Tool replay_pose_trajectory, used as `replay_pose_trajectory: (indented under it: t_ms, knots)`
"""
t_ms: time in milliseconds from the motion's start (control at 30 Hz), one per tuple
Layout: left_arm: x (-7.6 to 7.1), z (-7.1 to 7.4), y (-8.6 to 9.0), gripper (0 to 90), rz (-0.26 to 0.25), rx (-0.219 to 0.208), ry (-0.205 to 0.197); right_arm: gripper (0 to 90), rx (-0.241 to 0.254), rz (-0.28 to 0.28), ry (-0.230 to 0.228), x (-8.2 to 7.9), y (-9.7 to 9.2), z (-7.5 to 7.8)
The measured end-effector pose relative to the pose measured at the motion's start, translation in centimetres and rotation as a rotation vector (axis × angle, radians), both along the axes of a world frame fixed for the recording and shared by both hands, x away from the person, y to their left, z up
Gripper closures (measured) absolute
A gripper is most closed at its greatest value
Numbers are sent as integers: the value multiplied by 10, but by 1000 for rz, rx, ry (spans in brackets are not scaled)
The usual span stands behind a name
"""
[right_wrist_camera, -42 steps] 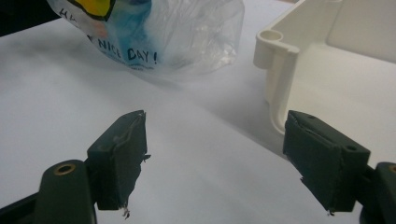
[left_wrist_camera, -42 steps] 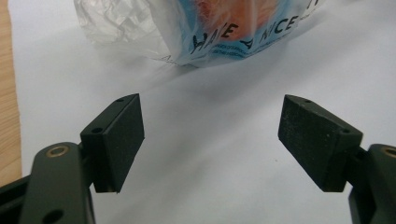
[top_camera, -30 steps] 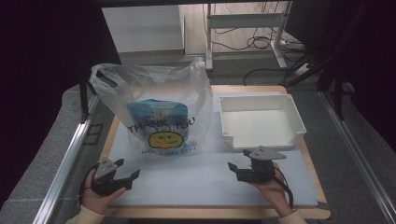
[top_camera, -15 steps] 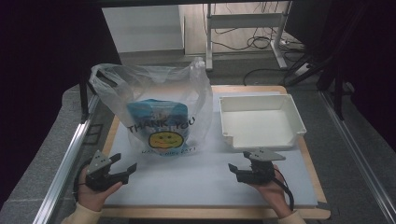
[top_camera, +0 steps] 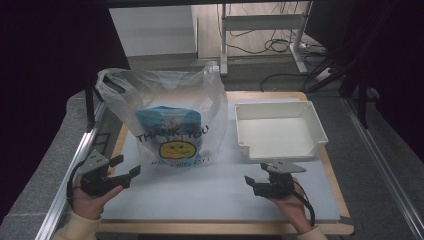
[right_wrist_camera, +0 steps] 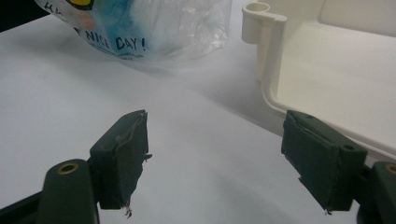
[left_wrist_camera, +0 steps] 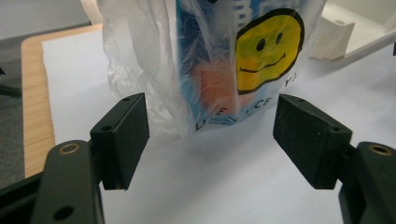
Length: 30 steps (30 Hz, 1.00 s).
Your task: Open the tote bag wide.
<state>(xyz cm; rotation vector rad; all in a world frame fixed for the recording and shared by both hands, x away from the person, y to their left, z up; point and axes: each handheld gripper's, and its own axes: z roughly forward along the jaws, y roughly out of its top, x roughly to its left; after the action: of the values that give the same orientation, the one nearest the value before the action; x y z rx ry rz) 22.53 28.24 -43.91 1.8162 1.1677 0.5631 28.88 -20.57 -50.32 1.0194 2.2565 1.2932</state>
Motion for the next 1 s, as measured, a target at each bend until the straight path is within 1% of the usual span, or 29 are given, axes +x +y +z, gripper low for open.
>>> replay_pose_trajectory:
  t_ms: [267, 400, 600, 700, 1000]
  knots:
    - [3, 11, 3, 279, -5, -19, -6, 227, -3, -4, 3, 0, 0, -1]
    - [5, 19, 4, 280, -12, -34, -5, 227, 10, -1, 11, 0, 1, -1]
    - [8, 30, 6, 281, -23, -50, 2, 227, 9, -5, 16, -1, 0, -1]
    - [10, 35, 7, 290, -14, -55, 3, 228, 2, -7, 18, -1, 0, -2]
    - [14, 48, 11, 295, -11, -64, -12, 228, -10, -6, 20, -2, 3, -4]
